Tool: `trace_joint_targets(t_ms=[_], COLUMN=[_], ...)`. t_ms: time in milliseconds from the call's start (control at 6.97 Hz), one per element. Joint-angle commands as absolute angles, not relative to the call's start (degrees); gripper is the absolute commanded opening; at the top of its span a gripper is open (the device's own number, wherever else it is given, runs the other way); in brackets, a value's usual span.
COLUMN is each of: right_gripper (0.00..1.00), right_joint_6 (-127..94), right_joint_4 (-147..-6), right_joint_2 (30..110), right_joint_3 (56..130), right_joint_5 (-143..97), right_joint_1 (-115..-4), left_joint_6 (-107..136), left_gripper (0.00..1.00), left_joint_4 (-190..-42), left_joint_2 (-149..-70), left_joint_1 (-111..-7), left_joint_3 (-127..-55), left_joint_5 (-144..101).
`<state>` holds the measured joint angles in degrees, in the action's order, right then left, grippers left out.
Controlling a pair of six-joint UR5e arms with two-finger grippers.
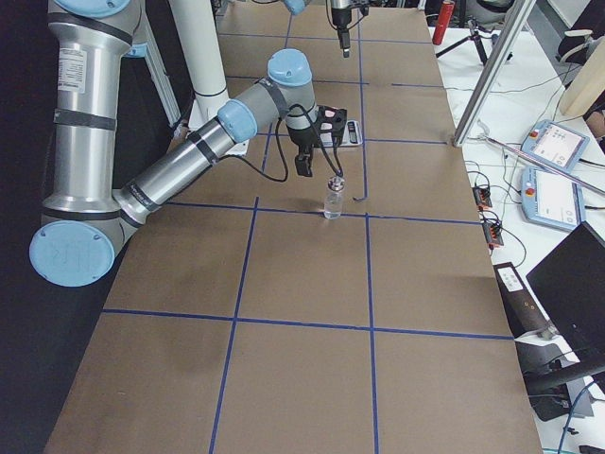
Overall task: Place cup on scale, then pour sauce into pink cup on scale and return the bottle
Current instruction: 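Withdraw the left gripper from the cup while the right gripper approaches the glass bottle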
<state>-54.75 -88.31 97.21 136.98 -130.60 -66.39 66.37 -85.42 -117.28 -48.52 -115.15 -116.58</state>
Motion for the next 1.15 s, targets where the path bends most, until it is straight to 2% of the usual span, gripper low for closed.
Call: trace_joint_targets(t_ms=[0,144,574,718,1005], right_gripper=[1.0,1.0,1.0,1.0,1.0], right_joint_6=[-70.44,-72.23,-79.87,-83.63,-82.18], right_joint_4=[-66.81,-63.14,-61.53,-58.83,-53.01], right_joint_2=[105.67,108.86,109.69,109.08,108.99], right_joint_3=[137.46,137.46,135.81,132.92,124.66], right_joint_5=[-111.28,-102.83,-76.21,-68.81,-55.96], right_joint_1=[-49.73,-43.74,-25.81,-20.97,-16.89], left_joint_6=[57.43,52.61,44.76,42.3,34.32], left_gripper=[1.0,1.0,1.0,1.0,1.0], left_joint_4=[-85.52,-85.6,-85.96,-87.0,-98.38], left_joint_2=[-112.87,-111.11,-107.15,-105.14,-95.67], left_joint_1=[-53.24,-54.91,-57.13,-57.22,-58.87], left_joint_3=[-115.75,-115.75,-115.58,-115.49,-113.92], left_joint_5=[-117.6,-117.68,-118.56,-118.56,-118.65])
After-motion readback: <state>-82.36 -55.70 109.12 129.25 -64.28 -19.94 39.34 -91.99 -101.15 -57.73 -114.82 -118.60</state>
